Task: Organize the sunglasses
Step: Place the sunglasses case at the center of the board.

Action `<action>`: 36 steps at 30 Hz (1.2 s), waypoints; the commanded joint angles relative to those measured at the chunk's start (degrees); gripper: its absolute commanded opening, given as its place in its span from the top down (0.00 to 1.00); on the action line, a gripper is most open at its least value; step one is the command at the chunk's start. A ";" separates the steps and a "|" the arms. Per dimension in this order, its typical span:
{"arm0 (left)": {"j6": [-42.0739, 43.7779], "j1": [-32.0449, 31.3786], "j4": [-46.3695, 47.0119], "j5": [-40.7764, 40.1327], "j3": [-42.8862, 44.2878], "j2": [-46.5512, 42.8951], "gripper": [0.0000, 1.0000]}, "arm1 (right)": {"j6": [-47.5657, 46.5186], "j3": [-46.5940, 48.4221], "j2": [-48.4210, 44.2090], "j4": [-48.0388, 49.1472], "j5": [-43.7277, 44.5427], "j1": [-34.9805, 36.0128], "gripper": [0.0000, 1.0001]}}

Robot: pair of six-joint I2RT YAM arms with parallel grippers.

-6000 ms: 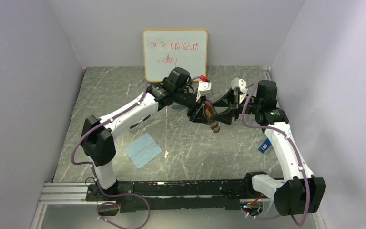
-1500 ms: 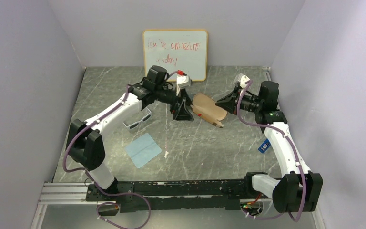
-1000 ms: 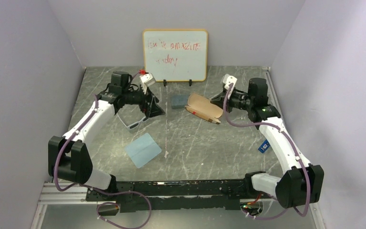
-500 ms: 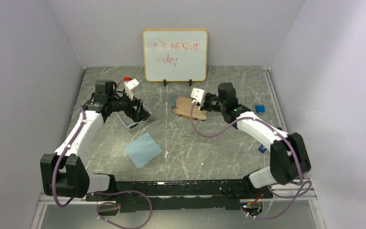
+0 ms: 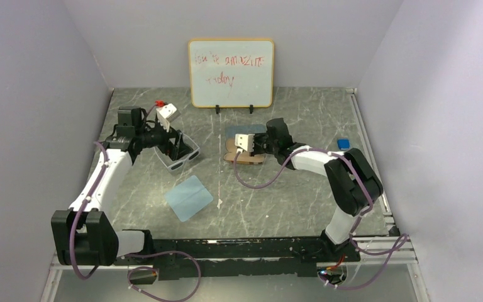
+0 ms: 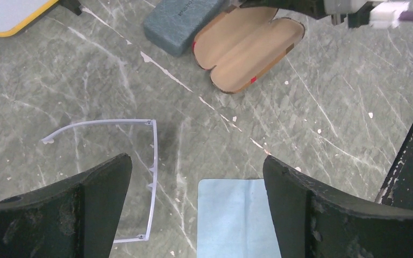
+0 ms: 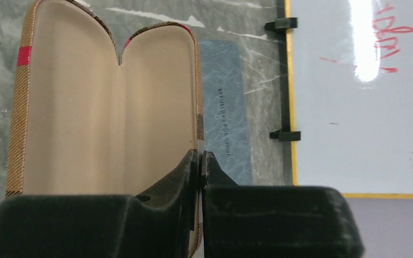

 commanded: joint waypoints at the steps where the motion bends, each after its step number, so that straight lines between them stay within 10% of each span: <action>1: 1.82 0.87 0.41 2.62 -0.76 -0.43 0.04 | -4.00 1.14 1.80 3.90 -0.30 0.59 0.91; 12: 2.25 1.40 0.62 3.68 -1.32 -1.40 0.04 | -2.78 4.69 -0.33 -2.93 1.54 1.13 0.40; 23: 2.86 1.68 1.75 4.28 -2.63 -3.98 0.04 | -2.10 15.21 -9.59 -38.53 -11.95 1.13 0.41; 36: 3.28 1.67 2.00 4.92 -3.18 -5.63 0.04 | -4.08 32.65 9.77 -59.18 -13.43 1.25 0.58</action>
